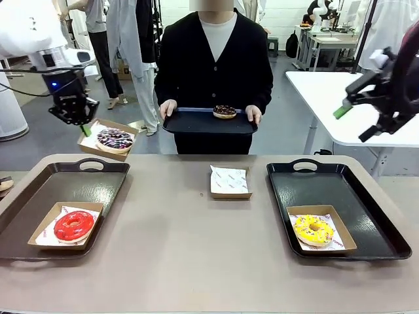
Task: Individually package the donuts and arrange them on the tray.
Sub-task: Place the picked Paper togo box on the Handle tray while simultaneously picking up another Paper togo box from the table with the other hand.
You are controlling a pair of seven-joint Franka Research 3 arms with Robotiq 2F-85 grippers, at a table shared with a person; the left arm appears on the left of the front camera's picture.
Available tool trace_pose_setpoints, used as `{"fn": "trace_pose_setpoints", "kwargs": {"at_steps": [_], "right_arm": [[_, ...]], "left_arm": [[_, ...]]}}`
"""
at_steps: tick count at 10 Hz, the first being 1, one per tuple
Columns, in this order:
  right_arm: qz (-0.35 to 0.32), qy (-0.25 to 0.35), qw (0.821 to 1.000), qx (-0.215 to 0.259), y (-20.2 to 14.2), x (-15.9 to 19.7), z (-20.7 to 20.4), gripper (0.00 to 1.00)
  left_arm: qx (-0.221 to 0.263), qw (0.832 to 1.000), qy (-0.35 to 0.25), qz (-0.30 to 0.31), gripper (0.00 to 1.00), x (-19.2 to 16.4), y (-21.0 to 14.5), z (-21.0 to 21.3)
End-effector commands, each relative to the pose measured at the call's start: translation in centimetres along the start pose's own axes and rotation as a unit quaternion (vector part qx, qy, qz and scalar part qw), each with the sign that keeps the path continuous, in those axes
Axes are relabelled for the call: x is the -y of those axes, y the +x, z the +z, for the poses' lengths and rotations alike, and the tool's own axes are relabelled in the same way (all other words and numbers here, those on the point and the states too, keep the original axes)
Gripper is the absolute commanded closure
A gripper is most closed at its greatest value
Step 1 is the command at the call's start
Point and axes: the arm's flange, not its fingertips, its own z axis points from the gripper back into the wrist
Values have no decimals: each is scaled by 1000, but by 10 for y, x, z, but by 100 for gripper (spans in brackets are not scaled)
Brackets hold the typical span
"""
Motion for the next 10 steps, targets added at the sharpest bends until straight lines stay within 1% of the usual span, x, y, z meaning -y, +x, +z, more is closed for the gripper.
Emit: {"fn": "trace_pose_setpoints", "kwargs": {"at_steps": [1,2,4,7,8,10], "right_arm": [[-1,-53,999,9,14,-14,-27,0],[2,-72,997,14,18,-24,-43,0],[21,-112,993,25,29,-40,-81,0],[54,-147,988,15,32,-57,-133,0],[63,-153,986,14,33,-62,-142,0],[76,-158,984,12,38,-67,-163,0]], "left_arm": [[12,1000,-17,7,99,-25,-8,-3],[11,1000,-14,8,99,-36,-8,-5],[12,1000,15,-5,99,-48,-5,-18],[-4,998,59,-7,99,-48,-1,-43],[-8,997,72,-5,99,-47,-1,-47],[-15,997,80,-3,99,-47,0,-50]]}}
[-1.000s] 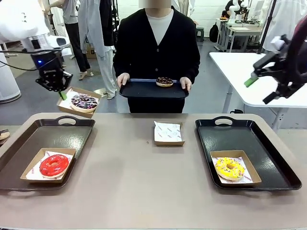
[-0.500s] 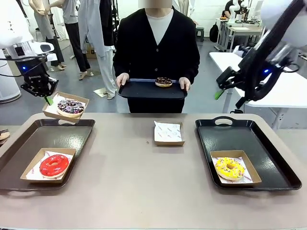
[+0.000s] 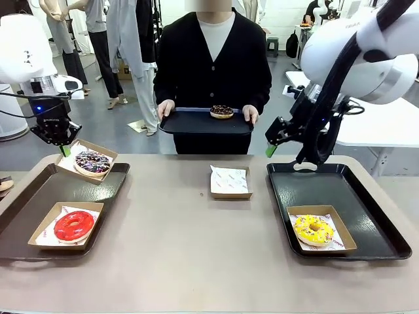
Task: Individually package the donuts and arrange them on the tray.
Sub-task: Place the picked Paper togo box on the Handle tray while simultaneously picking up another Paper togo box from the table with the other hand.
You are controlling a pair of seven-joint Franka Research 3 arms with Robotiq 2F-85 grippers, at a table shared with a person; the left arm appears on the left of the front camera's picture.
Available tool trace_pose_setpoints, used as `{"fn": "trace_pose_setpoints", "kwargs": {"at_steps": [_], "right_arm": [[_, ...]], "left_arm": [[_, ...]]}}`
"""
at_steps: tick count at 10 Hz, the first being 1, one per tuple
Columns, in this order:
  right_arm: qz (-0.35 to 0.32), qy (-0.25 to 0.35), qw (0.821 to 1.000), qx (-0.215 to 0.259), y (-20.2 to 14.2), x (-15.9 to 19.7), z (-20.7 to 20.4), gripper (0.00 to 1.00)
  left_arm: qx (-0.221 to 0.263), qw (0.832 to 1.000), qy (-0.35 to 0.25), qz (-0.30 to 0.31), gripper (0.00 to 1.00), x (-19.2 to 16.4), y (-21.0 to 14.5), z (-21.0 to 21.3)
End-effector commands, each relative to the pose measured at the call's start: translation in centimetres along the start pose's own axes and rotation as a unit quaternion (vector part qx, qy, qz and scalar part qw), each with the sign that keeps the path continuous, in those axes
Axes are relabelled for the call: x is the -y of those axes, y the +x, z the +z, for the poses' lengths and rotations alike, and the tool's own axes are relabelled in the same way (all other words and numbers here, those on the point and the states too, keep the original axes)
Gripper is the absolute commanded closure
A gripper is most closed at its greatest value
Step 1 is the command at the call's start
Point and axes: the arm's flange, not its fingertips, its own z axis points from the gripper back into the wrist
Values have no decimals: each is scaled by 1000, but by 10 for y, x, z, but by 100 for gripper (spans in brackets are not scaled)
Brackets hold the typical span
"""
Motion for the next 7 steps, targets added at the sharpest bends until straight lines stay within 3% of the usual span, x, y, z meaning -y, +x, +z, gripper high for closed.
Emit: {"fn": "trace_pose_setpoints", "kwargs": {"at_steps": [1,7], "right_arm": [[0,-9,1000,3,8,-4,-8,0],[0,0,1000,0,0,0,0,0]], "left_arm": [[7,1000,11,17,99,3,1,3],[0,1000,0,0,99,0,0,0]]}}
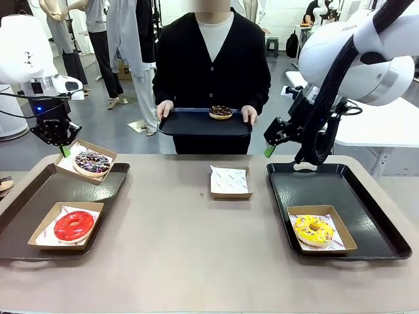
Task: Individually package the donuts and arrange them on the tray.
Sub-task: Place the picked Paper togo box on the Handle tray while simultaneously picking up another Paper togo box from the table with the other hand.
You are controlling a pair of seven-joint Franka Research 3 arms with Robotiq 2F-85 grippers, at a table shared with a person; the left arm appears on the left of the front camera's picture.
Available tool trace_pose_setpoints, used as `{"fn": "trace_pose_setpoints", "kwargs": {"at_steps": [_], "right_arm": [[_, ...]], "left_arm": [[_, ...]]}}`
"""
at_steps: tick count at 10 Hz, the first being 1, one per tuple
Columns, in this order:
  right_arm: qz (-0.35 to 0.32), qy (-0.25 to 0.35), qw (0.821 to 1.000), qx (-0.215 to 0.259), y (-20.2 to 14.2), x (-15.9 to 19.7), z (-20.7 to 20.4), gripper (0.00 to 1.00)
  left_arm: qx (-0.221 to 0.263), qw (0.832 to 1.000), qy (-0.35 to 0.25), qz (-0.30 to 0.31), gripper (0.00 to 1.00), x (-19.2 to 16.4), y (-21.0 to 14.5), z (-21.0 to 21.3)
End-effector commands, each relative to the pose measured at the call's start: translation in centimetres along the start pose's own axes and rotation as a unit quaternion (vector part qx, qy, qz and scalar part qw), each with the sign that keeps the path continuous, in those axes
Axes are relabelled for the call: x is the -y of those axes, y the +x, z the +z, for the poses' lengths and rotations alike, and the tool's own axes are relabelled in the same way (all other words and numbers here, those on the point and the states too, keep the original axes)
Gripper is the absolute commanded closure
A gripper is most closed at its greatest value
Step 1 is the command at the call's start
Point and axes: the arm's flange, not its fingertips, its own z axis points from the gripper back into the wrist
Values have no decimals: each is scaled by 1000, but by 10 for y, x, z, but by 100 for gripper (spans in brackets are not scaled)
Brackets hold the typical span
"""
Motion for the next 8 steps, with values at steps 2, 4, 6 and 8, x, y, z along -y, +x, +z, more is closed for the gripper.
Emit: {"fn": "trace_pose_setpoints", "kwargs": {"at_steps": [2,4,6,8], "right_arm": [[-1,-1,1000,-3,-2,0,1,0],[0,-30,1000,-7,13,-10,-6,0],[-3,-54,998,-17,50,-37,-16,0],[1,-61,997,-41,87,-63,-35,0]], "left_arm": [[1,1000,-2,-2,99,0,0,1],[1,1000,-2,-2,99,0,0,1],[1,1000,-2,-2,99,0,0,1],[1,1000,-2,-2,99,0,0,1]]}}
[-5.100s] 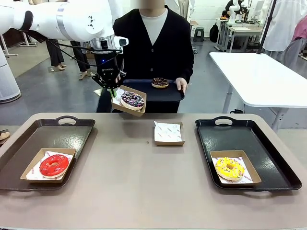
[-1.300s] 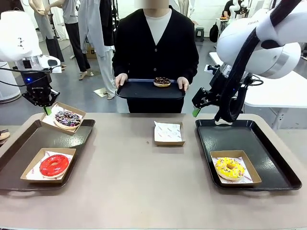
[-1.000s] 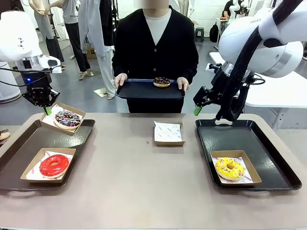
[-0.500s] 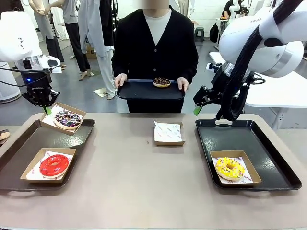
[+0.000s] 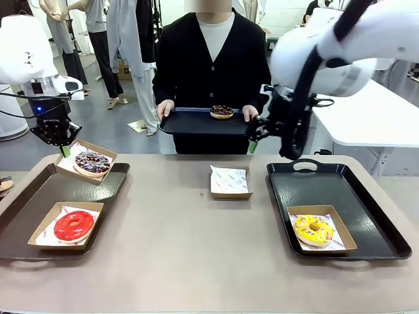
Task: Individually package the donuts and arrange them on the tray.
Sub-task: Place the picked Paper togo box on the Handle tray while simultaneously picking up another Paper togo box from the table with the other hand.
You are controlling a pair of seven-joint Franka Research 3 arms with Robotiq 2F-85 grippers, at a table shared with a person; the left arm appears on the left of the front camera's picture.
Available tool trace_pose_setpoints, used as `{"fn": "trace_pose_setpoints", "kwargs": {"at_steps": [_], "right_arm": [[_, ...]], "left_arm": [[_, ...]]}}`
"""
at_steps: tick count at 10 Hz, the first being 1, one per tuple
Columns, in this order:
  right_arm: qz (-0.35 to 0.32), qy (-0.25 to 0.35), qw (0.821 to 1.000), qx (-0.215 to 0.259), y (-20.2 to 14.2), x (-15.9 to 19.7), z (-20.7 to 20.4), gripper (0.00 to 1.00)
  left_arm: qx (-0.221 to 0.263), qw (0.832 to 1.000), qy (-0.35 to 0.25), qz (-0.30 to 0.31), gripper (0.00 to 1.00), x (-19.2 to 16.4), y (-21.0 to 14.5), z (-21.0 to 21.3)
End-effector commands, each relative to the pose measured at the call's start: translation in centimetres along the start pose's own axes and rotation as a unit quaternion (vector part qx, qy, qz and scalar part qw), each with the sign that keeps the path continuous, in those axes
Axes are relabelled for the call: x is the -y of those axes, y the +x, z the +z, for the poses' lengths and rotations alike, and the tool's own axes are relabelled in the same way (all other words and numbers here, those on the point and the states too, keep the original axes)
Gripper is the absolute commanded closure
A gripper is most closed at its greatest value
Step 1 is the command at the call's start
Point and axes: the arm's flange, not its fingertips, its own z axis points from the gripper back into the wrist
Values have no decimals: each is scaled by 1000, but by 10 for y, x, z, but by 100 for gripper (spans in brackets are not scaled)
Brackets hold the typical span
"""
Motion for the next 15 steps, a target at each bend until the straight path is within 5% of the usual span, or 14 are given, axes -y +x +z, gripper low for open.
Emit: {"fn": "trace_pose_setpoints", "kwargs": {"at_steps": [1,6,11,15], "right_arm": [[-15,-28,999,-24,46,-25,-12,0],[-70,-99,992,-21,79,-21,-64,0],[-75,-59,995,27,63,2,-114,0],[-67,-68,995,20,66,5,-120,0]], "left_arm": [[1,1000,-2,-2,99,0,0,1],[1,1000,-2,-2,99,0,0,1],[1,1000,-2,-2,99,0,0,1],[1,1000,-2,-2,99,0,0,1]]}}
